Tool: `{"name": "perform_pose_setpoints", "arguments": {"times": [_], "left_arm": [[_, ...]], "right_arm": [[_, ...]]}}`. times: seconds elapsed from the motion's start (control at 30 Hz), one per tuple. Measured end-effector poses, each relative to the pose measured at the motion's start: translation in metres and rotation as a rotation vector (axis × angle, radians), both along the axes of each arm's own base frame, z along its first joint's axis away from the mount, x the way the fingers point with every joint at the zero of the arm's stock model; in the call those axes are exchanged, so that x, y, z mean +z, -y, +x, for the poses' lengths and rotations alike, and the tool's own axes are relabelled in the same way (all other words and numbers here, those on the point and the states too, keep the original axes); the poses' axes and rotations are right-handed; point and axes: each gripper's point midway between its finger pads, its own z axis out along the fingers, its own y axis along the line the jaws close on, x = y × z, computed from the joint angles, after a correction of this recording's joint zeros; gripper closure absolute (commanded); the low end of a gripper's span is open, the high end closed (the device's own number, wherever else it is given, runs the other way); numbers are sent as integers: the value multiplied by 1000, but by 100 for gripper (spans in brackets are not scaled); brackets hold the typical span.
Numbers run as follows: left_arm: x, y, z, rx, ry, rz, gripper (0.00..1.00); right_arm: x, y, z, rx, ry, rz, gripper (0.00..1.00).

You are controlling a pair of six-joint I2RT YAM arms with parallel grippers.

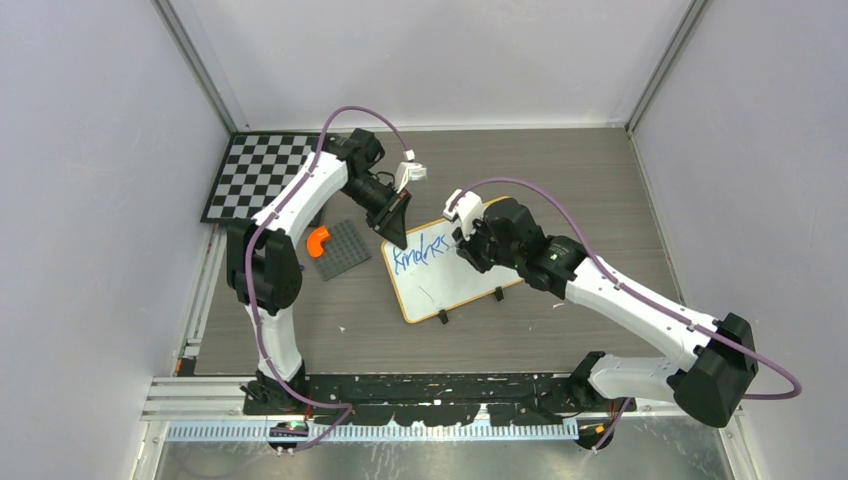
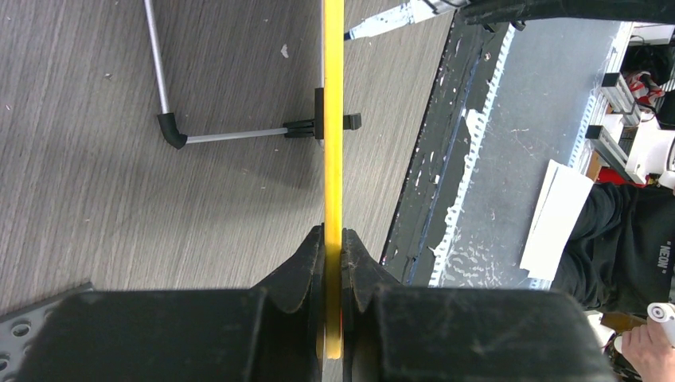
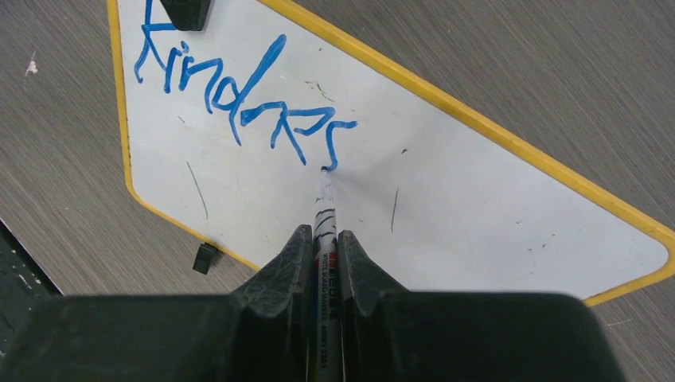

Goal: Write a sentence on the whiteboard

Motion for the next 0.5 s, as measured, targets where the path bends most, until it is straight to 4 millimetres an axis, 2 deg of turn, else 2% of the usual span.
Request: {"name": "perform_pose_setpoints", "arguments": {"times": [0.33, 0.5], "left_arm": [[1, 1, -1, -1, -7, -4, 100], [1, 1, -2, -1, -8, -5, 100]], "right_arm": [[-4, -12, -10, 64, -39, 13, 100], [8, -4, -7, 44, -19, 40, 100]]}}
